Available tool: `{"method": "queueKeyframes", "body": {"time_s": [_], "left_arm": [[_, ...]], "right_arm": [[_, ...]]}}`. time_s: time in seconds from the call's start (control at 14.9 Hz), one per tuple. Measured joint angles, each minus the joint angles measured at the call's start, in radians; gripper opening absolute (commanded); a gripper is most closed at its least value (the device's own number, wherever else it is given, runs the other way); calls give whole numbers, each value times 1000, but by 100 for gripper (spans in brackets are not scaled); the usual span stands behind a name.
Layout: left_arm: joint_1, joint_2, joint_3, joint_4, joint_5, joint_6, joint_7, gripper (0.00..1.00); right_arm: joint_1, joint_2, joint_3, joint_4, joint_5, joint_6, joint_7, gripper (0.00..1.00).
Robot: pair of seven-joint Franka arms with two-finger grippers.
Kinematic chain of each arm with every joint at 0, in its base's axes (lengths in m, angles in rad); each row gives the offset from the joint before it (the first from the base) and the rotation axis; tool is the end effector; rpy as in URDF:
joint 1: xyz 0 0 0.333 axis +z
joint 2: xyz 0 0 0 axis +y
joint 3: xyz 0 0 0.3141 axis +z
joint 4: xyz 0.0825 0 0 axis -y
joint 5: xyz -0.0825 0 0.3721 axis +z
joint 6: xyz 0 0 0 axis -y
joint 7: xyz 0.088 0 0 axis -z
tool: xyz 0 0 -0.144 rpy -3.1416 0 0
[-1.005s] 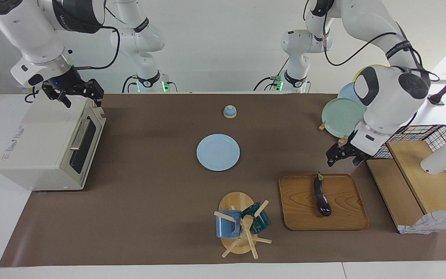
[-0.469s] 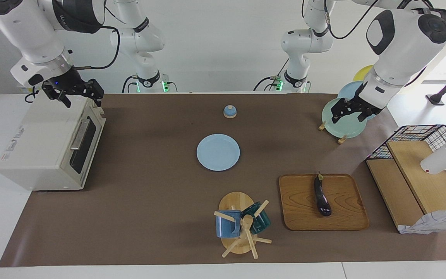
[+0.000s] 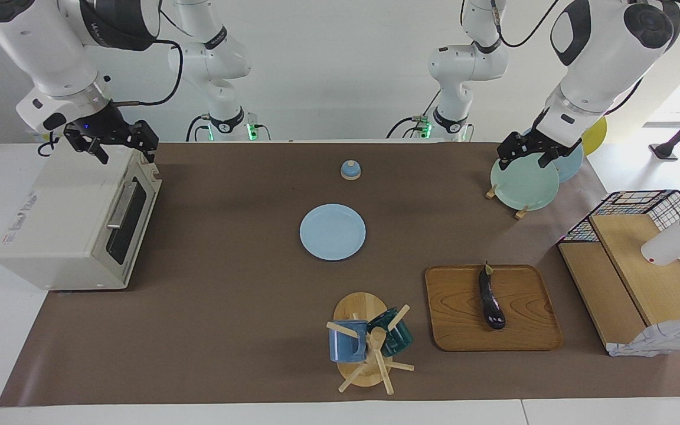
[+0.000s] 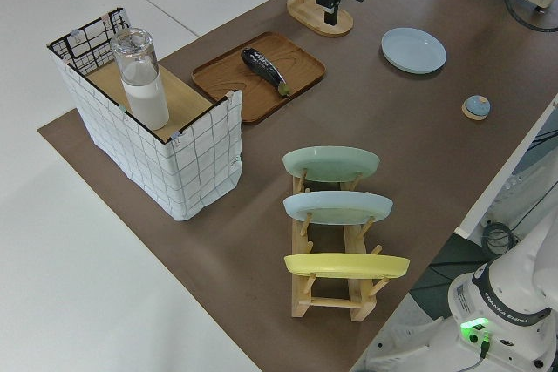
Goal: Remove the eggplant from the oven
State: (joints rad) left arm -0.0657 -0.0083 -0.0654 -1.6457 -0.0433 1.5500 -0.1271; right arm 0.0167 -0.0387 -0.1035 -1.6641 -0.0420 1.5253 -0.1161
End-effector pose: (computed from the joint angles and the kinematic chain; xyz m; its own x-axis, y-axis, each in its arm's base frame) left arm 0.5264 -0.0759 0.5543 0.9958 -0.0044 -0.0920 -0.0015 -0.9995 0.0312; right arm 0.5170 -0.0521 0.5600 0.9942 0.0283 -0.1038 0.0311 -0.9992 0.0261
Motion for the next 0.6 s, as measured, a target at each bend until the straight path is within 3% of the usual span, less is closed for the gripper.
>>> {"method": "queueKeyframes", "body": {"time_s": [0.6], "left_arm": [[-5,-9,-2,1,13,1,0,100]], "right_arm": [[0,0,0,0,0,0,0,100]]}}
